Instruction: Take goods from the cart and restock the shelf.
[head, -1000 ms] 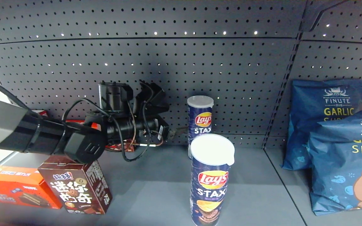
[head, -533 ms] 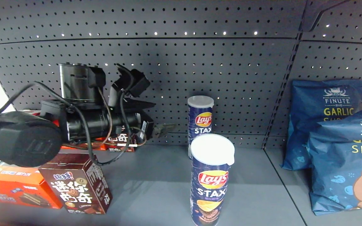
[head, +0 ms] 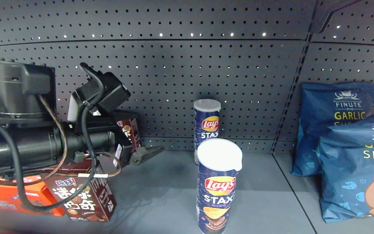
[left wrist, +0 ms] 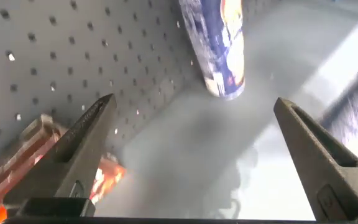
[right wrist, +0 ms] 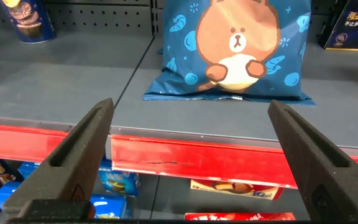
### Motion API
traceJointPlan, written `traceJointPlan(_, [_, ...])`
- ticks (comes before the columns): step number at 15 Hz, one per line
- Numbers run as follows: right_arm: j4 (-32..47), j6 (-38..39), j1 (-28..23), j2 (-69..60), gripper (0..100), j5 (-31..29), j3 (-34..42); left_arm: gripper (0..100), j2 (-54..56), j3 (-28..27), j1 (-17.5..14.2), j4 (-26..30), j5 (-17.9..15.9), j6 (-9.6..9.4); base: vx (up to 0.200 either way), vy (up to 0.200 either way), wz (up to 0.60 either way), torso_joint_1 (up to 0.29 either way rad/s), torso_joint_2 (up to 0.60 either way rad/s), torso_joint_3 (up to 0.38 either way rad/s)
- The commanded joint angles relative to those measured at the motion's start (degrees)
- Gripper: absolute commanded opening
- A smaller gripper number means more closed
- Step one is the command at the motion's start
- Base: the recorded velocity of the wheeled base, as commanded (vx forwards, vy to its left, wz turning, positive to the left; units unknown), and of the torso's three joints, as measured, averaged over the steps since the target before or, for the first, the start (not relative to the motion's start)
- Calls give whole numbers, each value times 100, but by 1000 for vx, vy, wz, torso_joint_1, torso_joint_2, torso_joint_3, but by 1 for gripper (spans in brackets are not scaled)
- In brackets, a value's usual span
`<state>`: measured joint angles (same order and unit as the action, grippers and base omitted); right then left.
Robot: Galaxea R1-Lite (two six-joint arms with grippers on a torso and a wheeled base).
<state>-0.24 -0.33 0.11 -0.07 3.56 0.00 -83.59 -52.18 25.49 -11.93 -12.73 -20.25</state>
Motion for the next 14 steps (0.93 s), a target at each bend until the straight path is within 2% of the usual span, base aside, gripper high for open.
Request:
traceJointPlan(1, [-2,-2,-2,7,100,4,0,100,352,392,132,25,113,-41,0,0,0,0,0,0])
traceJointPlan(4, [-2,-11,-2,7,100,4,0,100,528,797,140,-2,174,-49,0,0,0,0,0,0])
traceJointPlan(6, [-2,-2,-2,7,100,4,0,100,563,797,149,-28,323,-85,0,0,0,0,0,0])
traceJointPlan(10, [-2,-2,-2,7,100,4,0,100,888,788,70,-55,323,-23,0,0,0,0,0,0])
traceJointPlan(14, [7,-11,7,7,100,13,0,100,1354,1008,105,-55,323,-58,0,0,0,0,0,0])
